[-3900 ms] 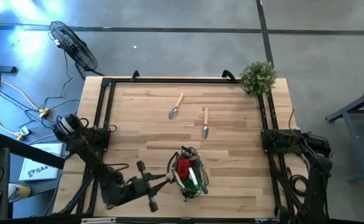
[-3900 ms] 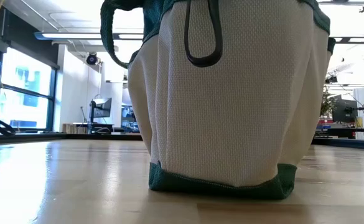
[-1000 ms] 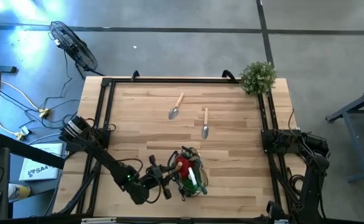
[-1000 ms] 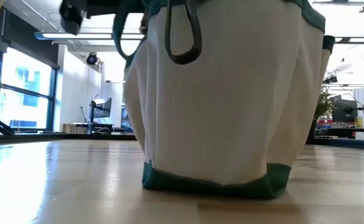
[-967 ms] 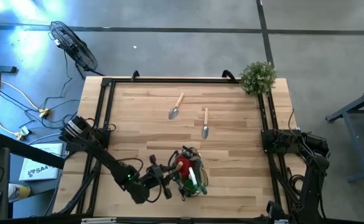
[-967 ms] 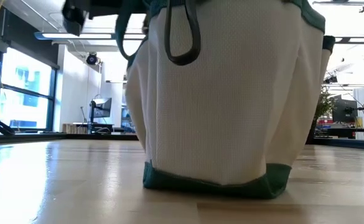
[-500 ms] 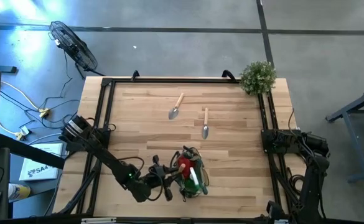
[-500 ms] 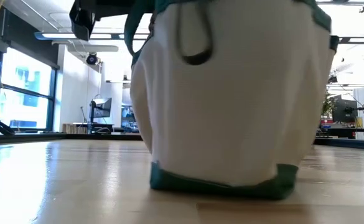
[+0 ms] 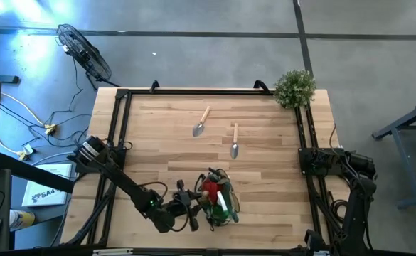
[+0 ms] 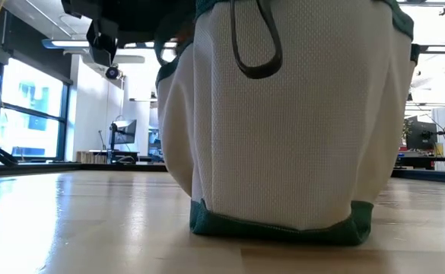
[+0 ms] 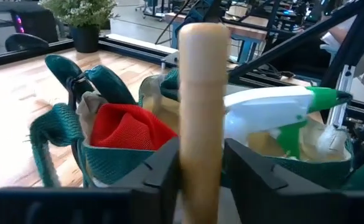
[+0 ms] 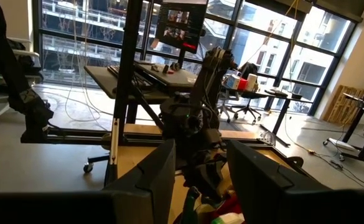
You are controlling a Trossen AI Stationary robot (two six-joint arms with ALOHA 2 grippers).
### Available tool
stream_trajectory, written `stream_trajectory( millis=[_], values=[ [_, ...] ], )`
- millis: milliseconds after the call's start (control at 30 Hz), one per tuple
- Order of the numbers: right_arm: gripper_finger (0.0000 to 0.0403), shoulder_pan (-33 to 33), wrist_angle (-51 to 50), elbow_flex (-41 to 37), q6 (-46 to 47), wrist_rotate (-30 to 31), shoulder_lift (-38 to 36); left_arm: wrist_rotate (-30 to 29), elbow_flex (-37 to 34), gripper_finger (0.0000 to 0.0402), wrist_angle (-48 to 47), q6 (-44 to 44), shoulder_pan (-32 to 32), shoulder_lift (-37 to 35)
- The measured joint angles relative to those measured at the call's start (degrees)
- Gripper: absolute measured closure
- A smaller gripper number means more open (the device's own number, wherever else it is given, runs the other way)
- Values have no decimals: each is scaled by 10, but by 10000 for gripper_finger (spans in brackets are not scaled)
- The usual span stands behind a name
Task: Pick & Place Garden tools in Gardening bag
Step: Put the bottom trowel into the gardening bag, then put the right trowel into the gardening bag
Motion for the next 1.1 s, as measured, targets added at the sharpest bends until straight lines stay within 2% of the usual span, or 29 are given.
stream_trajectory(
  millis=[200,333,600,900,1100],
  values=[
    [266,0,0,0,0,0,0,33,0,239,-1,1,0,1],
    [266,0,0,0,0,0,0,25,3,236,4,21,0,1],
    [266,0,0,0,0,0,0,15,49,234,3,119,-1,1],
    [266,0,0,0,7,-1,0,-46,117,234,-1,277,-2,0],
    [266,0,-32,0,45,-34,0,-152,177,233,0,421,-27,0]
  ],
)
